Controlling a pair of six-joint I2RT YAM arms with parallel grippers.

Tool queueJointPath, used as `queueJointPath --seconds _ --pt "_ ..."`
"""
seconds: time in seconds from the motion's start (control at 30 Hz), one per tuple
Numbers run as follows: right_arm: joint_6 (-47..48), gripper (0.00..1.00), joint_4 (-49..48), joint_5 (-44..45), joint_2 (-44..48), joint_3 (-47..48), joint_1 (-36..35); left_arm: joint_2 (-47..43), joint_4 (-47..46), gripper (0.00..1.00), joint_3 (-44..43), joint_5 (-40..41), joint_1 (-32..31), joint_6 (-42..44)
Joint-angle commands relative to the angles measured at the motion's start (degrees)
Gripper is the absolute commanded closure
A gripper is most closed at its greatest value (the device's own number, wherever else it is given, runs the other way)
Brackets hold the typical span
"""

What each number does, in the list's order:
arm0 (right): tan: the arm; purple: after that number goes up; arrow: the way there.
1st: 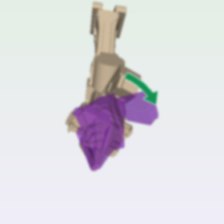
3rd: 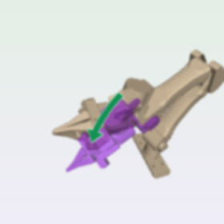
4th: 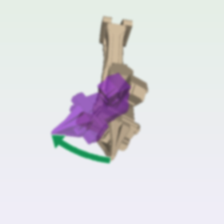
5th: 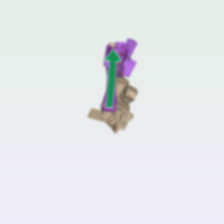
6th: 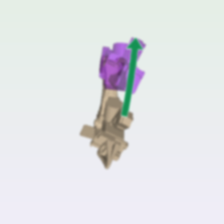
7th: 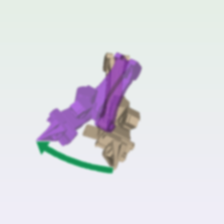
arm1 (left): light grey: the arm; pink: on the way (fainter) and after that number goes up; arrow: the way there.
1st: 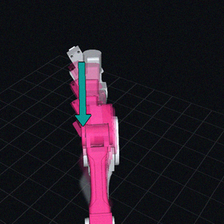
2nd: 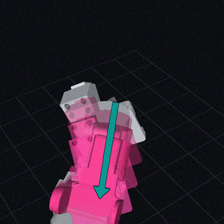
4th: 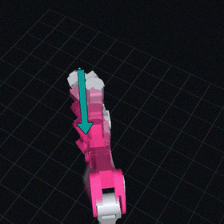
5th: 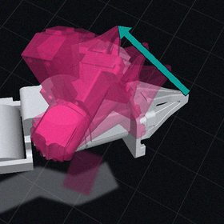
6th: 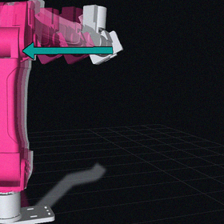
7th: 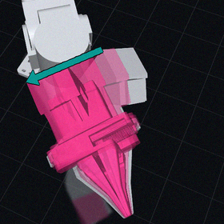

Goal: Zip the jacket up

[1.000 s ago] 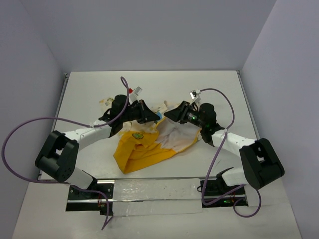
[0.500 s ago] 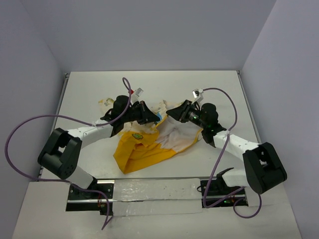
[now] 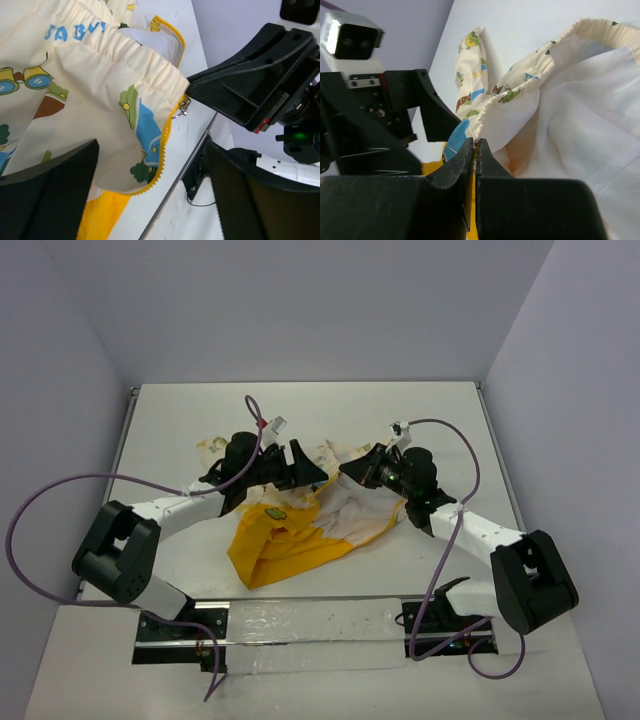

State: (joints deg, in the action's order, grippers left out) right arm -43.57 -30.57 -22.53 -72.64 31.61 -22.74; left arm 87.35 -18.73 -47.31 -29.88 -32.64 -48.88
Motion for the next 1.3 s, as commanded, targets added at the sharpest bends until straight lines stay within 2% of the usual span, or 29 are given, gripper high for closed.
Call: queueJointPath --seconds 0.0,0.17,0.27,0.5,0.6,0.7,0.97,1.27 --pt "2.5 1.0 2.93 0.82 2.12 3.22 -0.15 -5.69 1.07 0.01 0.24 2.65 0.03 5.54" --pt "4.01 1.0 3.36 -2.11 2.48 3.43 -0.02 -5.21 0.19 0.01 -0.89 3.07 -0.06 9.01" --pt "3.43 1.0 1.96 -3.02 3.03 3.02 -0.02 -3.23 -4.59 0.01 -0.81 1.78 -0.39 10.7" --pt "3.84 1.0 2.5 -6.27 3.8 3.77 -0.01 -0.05 -7.89 0.07 -2.77 -0.9 -0.44 13.84" --pt "4.04 1.0 3.28 -6.47 4.46 3.95 -0.11 1.16 -8.72 0.13 -4.13 -3.02 -0.43 13.99" --pt "4.19 1.0 3.93 -6.47 4.53 4.51 0.23 3.5 -12.89 0.23 -4.63 -6.98 -0.49 12.0" --pt "4.09 1.0 4.2 -6.37 3.54 4.62 0.24 6.19 -22.57 0.32 -3.48 -12.0 -0.49 5.57" --pt "3.72 1.0 3.94 -6.1 2.05 5.04 0.24 7.17 -27.18 0.55 -3.07 -14.73 -0.51 1.9"
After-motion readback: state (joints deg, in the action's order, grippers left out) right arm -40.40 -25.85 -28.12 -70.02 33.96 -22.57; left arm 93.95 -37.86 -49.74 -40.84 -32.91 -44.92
